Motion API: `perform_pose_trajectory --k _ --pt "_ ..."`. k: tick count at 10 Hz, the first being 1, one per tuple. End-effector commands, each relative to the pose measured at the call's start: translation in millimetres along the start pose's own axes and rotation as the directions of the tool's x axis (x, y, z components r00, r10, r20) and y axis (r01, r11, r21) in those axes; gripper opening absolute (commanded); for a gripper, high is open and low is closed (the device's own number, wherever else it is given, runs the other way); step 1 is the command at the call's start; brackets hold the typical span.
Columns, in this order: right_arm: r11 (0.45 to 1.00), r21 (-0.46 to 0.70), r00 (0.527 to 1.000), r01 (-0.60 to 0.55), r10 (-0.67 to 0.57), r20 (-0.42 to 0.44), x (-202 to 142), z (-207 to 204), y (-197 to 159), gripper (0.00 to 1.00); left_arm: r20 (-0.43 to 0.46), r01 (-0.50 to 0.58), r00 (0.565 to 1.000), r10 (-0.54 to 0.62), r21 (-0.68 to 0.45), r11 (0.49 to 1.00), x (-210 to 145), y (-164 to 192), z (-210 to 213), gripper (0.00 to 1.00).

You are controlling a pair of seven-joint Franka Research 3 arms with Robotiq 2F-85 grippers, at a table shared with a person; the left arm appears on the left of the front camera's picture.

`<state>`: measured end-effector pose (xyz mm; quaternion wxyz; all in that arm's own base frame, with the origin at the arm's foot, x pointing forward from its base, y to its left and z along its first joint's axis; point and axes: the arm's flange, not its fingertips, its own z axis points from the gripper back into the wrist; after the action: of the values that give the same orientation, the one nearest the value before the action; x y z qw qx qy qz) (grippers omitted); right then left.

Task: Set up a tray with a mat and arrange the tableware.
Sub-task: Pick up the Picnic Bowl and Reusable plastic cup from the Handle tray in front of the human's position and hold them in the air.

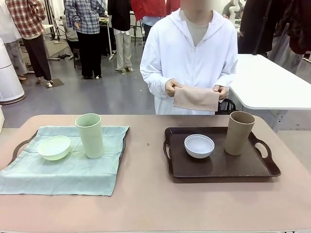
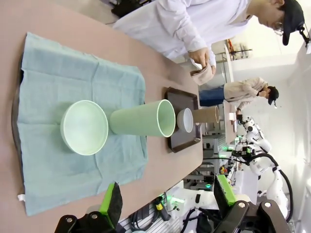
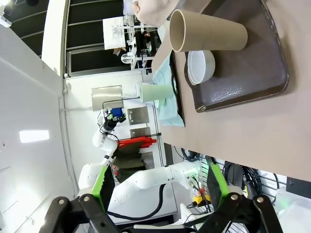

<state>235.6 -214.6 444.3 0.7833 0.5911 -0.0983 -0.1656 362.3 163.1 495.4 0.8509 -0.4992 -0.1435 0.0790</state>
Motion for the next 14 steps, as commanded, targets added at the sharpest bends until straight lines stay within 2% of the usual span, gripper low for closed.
perform_pose_trajectory --k 1,6,7,8,10,12,14 --pt "0.999 0.025 1.0 -0.02 0.02 0.004 0.1 0.4 0.0 1.0 0.009 -0.006 1.0 0.006 -0.014 1.0 1.4 -0.9 1.0 1.0" --pt "1.0 0.0 1.0 -0.001 0.001 0.0 0.0 0.0 0.0 1.0 0.0 0.0 1.0 0.0 0.0 1.0 0.1 0.1 -0.1 1.0" --pt "0.983 0.004 0.978 -0.183 0.183 -0.101 13.9 -6.9 9.5 1.0 -0.064 0.051 0.997 -0.049 0.019 0.999 5.3 -24.1 -18.7 1.0" --pt "0.928 -0.104 0.918 -0.357 0.328 -0.225 27.9 -13.8 16.3 1.0 -0.148 0.09 0.985 -0.085 0.032 0.995 1.7 -51.8 -37.9 1.0" --pt "0.857 -0.177 0.859 -0.484 0.426 -0.285 67.6 -26.8 29.0 1.0 -0.228 0.164 0.966 -0.126 0.156 0.974 -5.2 -113.5 -87.9 1.0" --pt "0.789 -0.167 0.783 -0.591 0.511 -0.355 101.6 -41.0 37.2 1.0 -0.289 0.23 0.946 -0.148 0.274 0.934 -16.8 -158.3 -156.8 1.0" --pt "0.679 -0.03 0.625 -0.733 0.657 -0.421 112.8 -62.8 45.8 1.0 -0.342 0.3 0.926 -0.161 0.405 0.864 -39.0 -186.4 -244.5 1.0"
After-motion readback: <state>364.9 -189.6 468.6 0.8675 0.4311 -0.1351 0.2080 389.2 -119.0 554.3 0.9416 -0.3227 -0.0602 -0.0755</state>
